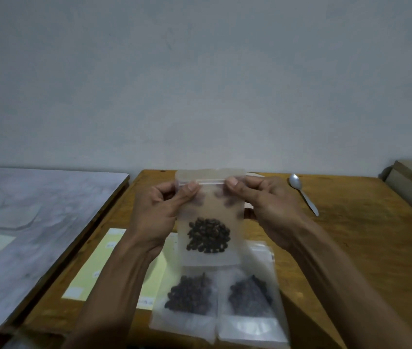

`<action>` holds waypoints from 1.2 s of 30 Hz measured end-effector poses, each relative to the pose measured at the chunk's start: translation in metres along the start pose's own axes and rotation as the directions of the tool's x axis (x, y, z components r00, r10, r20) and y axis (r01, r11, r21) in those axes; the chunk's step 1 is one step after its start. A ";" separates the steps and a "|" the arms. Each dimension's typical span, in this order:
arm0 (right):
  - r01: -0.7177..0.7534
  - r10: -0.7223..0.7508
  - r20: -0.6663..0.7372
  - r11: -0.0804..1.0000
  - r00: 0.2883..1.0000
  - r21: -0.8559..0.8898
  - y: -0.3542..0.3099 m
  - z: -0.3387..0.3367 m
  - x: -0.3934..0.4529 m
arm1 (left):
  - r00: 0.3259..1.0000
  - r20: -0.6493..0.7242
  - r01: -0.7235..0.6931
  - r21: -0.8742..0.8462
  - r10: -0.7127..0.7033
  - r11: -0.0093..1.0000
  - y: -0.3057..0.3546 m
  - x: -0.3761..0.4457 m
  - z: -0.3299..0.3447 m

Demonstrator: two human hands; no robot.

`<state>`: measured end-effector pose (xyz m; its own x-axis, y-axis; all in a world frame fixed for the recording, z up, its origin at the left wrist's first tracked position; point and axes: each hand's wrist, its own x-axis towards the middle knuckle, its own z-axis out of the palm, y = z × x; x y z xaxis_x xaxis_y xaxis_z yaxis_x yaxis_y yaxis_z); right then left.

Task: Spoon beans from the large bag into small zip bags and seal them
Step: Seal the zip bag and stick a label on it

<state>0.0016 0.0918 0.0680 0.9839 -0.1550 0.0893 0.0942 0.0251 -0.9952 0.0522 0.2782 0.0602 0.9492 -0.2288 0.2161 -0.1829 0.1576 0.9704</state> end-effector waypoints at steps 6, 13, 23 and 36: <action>-0.011 0.006 0.047 0.994 0.999 0.110 0.019 0.057 0.024 | 0.981 -0.186 -0.058 -0.022 0.053 0.998 -0.003 0.006 -0.040; 0.009 -0.014 0.069 0.997 0.997 0.070 0.038 0.114 0.069 | 0.948 -0.316 0.048 0.020 -0.039 0.999 -0.006 0.025 -0.086; 0.284 0.102 0.450 0.647 0.887 -0.708 0.084 0.131 0.082 | 0.715 -0.694 -0.015 0.101 0.081 0.995 0.009 0.034 -0.159; 0.300 0.217 0.422 0.433 0.880 -0.850 0.102 0.134 0.075 | 0.760 -0.650 0.042 0.051 0.002 0.998 -0.011 0.030 -0.153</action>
<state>0.1051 0.2153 -0.0214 0.9507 0.2854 -0.1209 0.2070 -0.8748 -0.4380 0.1220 0.4165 0.0392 0.8875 0.4507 0.0959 -0.1561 0.0983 0.9828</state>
